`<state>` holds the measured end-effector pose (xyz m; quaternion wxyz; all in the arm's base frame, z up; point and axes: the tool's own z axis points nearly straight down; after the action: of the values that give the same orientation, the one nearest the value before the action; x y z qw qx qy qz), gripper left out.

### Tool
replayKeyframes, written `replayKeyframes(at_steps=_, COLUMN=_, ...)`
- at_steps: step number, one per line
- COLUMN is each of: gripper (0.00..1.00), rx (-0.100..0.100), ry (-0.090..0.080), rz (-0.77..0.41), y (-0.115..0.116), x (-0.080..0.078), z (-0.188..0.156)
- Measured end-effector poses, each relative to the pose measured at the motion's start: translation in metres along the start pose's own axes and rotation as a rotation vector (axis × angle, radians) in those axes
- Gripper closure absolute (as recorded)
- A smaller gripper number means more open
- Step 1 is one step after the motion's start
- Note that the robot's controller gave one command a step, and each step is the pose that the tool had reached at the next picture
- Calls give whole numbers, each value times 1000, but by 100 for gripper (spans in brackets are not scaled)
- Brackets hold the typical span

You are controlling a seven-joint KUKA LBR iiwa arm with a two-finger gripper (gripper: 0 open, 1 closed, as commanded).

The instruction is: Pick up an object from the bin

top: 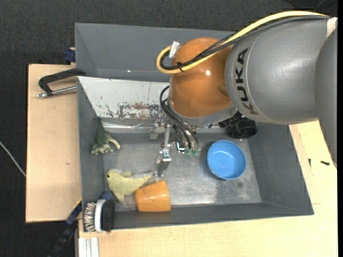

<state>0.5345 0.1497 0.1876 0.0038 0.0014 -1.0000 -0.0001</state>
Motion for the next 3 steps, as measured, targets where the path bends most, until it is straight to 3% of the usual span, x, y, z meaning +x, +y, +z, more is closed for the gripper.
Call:
replayKeyframes(at_steps=1, gripper=0, rx=-5, ry=-35, rz=-276, y=11, x=12, z=71)
replayKeyframes(at_steps=2, gripper=0, rx=5, ry=-22, rz=-492, y=-85, x=34, z=77)
replayKeyframes(at_steps=3, gripper=0, rx=-1, ry=-15, rz=-721, y=9, x=14, z=97)
